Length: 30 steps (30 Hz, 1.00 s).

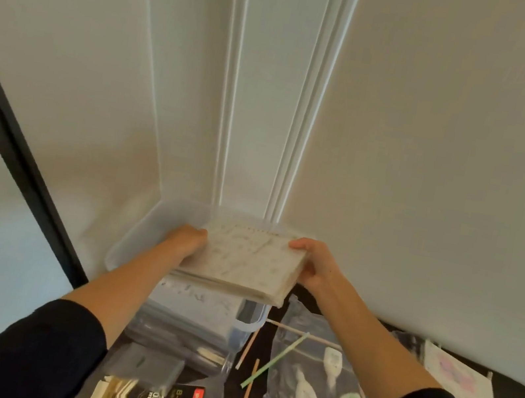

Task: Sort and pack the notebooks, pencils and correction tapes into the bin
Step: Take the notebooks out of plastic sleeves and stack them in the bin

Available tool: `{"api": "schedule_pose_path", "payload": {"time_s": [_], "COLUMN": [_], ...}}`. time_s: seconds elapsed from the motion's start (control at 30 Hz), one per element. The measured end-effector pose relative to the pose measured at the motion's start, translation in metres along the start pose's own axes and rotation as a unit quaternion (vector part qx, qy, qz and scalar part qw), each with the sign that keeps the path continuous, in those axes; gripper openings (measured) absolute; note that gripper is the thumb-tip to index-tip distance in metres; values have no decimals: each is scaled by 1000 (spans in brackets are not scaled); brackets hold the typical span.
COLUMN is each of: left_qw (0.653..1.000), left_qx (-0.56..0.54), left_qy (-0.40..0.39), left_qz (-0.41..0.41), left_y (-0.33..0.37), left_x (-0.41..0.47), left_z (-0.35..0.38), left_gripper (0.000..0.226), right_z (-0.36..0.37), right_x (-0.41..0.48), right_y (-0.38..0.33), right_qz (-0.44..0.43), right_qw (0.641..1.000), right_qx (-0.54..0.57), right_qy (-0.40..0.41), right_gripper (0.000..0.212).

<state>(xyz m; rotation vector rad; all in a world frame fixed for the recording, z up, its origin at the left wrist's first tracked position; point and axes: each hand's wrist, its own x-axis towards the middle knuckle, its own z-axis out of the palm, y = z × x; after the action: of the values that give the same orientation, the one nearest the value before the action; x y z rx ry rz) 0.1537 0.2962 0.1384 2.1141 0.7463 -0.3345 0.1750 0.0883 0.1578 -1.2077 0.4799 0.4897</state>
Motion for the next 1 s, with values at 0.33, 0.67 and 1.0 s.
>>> {"api": "schedule_pose_path", "payload": {"time_s": [0.33,0.67,1.0], "left_qw": [992,990,976], "left_qx": [-85,74,157], "left_qy": [-12,4,89], "left_qz": [-93,-118,-121], "left_y": [-51,-58,-50], "left_x": [68,98,112], "left_z": [-2,11,21], "left_gripper": [44,43,63], "right_z": [44,47,59], "right_x": [65,108,131], "right_y": [23,67,101], "right_qz": [144,148,100], "right_qw": [988,981,972], "right_qx": [-45,-100,-196], "right_qy": [-32,77,80], "right_gripper": [11,23,77]}}
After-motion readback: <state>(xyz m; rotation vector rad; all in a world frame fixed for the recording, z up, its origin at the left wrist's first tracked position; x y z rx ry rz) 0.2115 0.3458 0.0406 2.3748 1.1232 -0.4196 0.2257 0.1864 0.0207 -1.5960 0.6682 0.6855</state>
